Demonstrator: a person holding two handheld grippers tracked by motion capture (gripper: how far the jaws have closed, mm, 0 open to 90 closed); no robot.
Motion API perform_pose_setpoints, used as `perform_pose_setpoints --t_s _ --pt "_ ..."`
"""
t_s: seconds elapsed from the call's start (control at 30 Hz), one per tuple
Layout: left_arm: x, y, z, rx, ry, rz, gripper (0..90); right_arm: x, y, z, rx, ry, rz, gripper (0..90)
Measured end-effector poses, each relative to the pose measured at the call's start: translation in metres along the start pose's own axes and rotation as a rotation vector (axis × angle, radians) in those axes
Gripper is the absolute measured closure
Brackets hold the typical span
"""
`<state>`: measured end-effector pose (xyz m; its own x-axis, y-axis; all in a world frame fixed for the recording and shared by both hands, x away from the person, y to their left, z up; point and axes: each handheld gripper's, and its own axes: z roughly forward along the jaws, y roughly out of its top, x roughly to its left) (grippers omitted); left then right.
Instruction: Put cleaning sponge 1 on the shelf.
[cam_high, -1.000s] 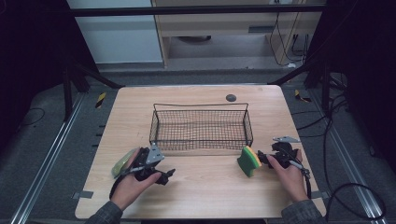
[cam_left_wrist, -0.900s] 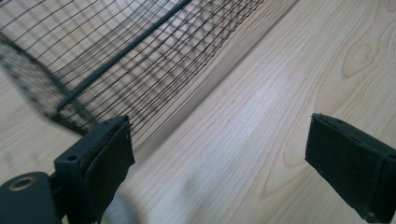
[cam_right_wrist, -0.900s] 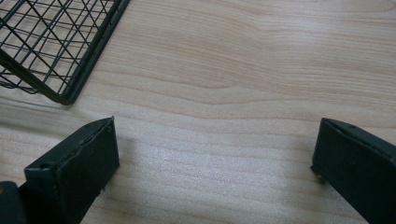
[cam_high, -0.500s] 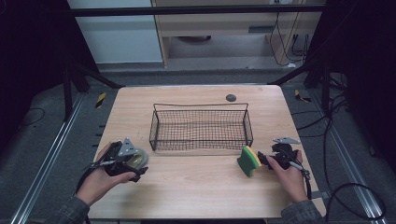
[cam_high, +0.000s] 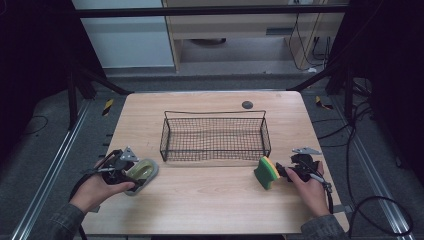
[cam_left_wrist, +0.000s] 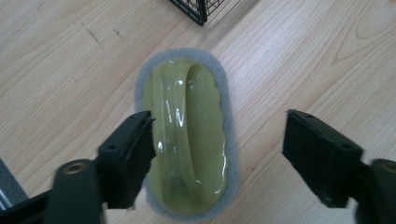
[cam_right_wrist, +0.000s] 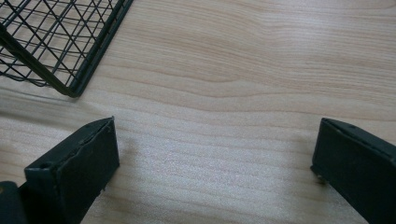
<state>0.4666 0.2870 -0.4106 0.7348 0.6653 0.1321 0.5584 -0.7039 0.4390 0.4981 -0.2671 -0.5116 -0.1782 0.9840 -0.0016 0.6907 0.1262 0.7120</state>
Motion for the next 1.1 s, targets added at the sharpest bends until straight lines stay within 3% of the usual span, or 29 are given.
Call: perform_pose_setpoints --t_s 0.17,0.4,0.67,0.73,0.93,1.1 --pt "0.006 0.005 0.0 0.036 -0.019 -0.004 33.2 0.0 0.0 0.0 0.001 0.001 -0.003 0.7" --pt "0.007 0.017 0.006 0.077 -0.013 0.048 34.3 0.0 0.0 0.0 0.002 0.001 -0.001 0.7" --pt "0.015 0.022 0.009 0.097 -0.029 0.029 35.7 -0.001 0.001 0.0 0.005 0.008 -0.009 0.7" --pt "0.014 0.021 0.012 0.135 -0.045 0.042 36.8 -0.001 0.001 0.0 0.006 0.01 -0.011 0.7" --pt "0.02 0.023 0.018 0.178 -0.01 -0.012 38.4 0.0 0.001 0.0 0.008 0.013 -0.01 0.7" --pt "0.029 0.024 0.026 0.221 -0.024 -0.038 41.8 0.0 0.001 -0.001 0.009 0.016 -0.009 0.7"
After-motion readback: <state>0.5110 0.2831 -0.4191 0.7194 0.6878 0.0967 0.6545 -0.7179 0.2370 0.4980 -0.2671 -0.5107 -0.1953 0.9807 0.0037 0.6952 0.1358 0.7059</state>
